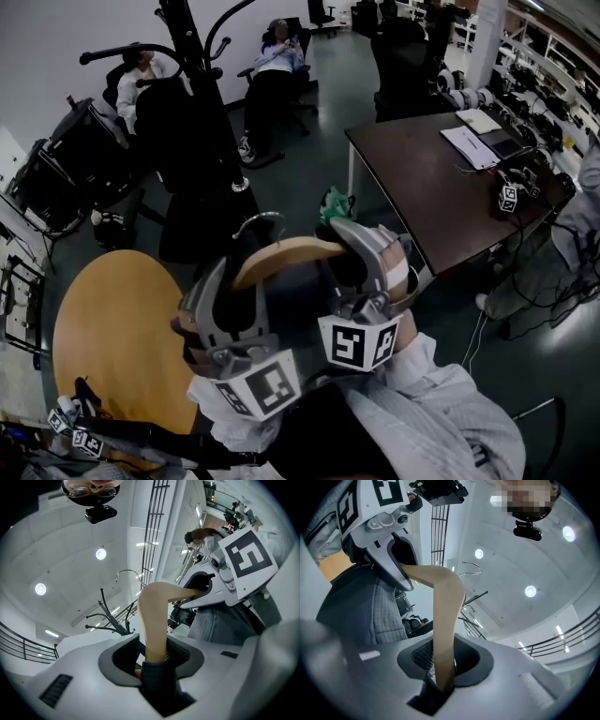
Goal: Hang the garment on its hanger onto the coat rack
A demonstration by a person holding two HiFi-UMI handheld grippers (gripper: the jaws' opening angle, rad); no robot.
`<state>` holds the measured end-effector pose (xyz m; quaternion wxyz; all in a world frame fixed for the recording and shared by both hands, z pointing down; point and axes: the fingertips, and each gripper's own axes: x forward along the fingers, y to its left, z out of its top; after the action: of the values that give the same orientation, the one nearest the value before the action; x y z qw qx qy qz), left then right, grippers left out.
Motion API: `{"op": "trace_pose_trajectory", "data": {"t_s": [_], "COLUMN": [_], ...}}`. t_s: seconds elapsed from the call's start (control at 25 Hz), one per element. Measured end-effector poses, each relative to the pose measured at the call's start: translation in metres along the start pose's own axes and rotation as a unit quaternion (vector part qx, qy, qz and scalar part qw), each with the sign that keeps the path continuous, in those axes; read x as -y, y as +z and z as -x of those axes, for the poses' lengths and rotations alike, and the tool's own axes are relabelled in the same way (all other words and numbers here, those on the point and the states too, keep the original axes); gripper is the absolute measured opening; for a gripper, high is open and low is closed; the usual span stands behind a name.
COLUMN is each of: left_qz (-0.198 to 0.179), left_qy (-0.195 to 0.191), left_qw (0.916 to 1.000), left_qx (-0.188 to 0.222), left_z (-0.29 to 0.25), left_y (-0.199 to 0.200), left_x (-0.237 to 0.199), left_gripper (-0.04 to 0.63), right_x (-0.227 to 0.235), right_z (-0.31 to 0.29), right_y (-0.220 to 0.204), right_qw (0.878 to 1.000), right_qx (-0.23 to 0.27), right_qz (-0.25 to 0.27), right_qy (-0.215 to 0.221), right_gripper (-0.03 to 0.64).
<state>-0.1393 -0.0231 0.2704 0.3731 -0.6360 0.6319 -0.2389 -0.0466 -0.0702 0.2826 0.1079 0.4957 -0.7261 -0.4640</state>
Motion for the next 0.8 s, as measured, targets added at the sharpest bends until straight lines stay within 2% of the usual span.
{"op": "trace_pose_trajectory", "data": {"t_s": [0.36,0.52,0.8], "left_qz": [-0.011,-0.014,-0.011], "left_qy": [0.045,0.080,0.123], "left_qw": [0.9978,0.9937,0.9854], "left_qx": [-0.047,-0.077,-0.117], "left_z": [-0.125,-0.176,-0.240], "left_y": [-0.032,-0.032,-0.036], "left_x": [-0.017,-0.023,-0.044], "left_gripper": [0.149,0.149,0.149], "right_x": [0.003,0.018,0.035], "right_z": [-0.131,-0.186,-0.261], "right_y": [-0.051,-0.073,-0.086], "right_qw": [0.998,0.994,0.986], "right_qx": [0.050,0.091,0.145], "right_qz": [-0.018,-0.031,-0.035], "right_qy": [0.028,0.049,0.073], "right_gripper": [0.083,0.089,0.097]}}
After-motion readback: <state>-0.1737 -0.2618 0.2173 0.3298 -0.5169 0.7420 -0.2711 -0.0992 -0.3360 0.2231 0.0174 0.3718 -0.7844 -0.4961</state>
